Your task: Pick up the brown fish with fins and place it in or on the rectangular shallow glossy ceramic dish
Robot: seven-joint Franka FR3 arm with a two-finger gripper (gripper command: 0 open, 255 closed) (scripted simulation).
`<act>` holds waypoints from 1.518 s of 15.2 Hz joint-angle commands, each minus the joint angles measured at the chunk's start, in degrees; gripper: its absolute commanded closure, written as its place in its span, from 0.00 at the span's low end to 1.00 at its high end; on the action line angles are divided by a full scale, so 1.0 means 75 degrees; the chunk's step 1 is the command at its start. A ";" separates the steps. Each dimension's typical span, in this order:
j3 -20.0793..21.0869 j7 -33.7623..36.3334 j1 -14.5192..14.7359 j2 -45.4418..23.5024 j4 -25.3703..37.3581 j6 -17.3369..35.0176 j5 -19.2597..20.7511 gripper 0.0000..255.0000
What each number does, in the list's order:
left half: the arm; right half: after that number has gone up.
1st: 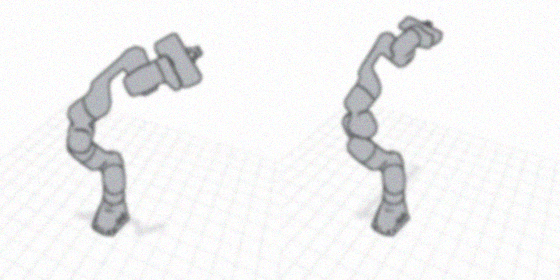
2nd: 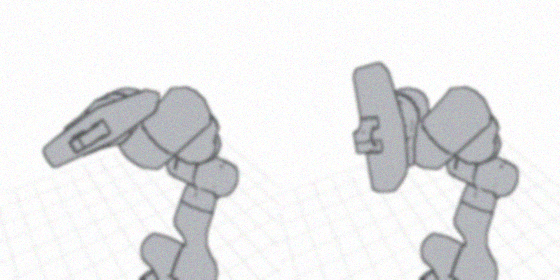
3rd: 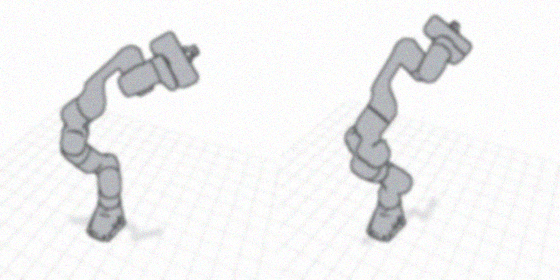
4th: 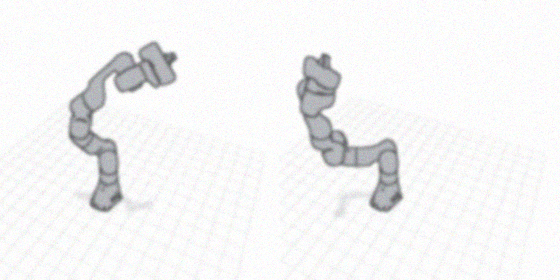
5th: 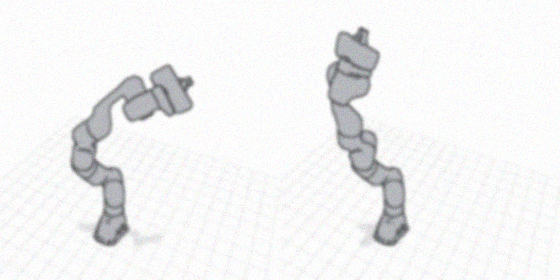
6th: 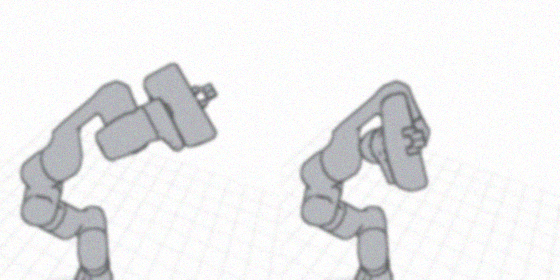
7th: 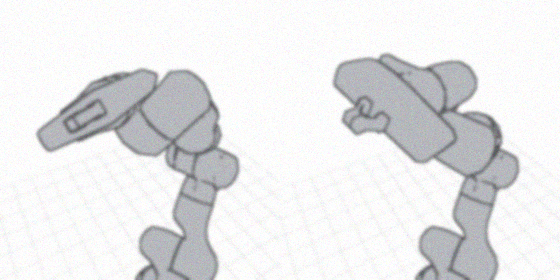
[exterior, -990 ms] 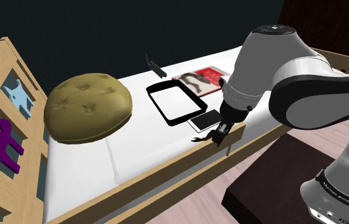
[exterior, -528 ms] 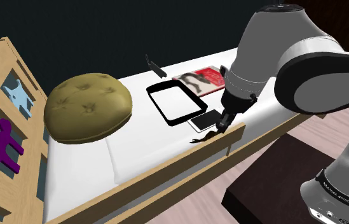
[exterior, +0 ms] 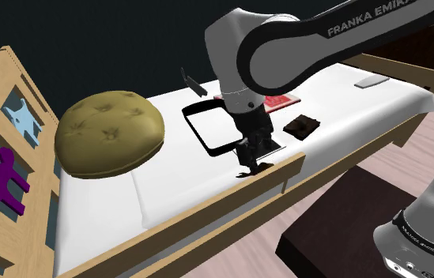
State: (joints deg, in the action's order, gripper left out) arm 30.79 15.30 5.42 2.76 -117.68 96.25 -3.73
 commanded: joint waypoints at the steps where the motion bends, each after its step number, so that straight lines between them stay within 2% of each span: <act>1: 0.0016 0.0063 -0.0004 -0.0417 0.0254 -0.0302 0.0138 0.00; 6: 0.0018 0.0025 0.0006 -0.0333 -0.0385 0.0264 0.0090 0.00; 14: 0.0018 0.0025 0.0006 -0.0334 -0.0383 0.0263 0.0090 0.00; 15: 0.0018 0.0025 0.0006 -0.0334 -0.0383 0.0263 0.0090 1.00; 23: 0.0017 0.0024 0.0006 -0.0333 -0.0381 0.0259 0.0090 1.00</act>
State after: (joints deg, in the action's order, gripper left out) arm 30.91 15.48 5.46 0.28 -120.53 98.20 -3.05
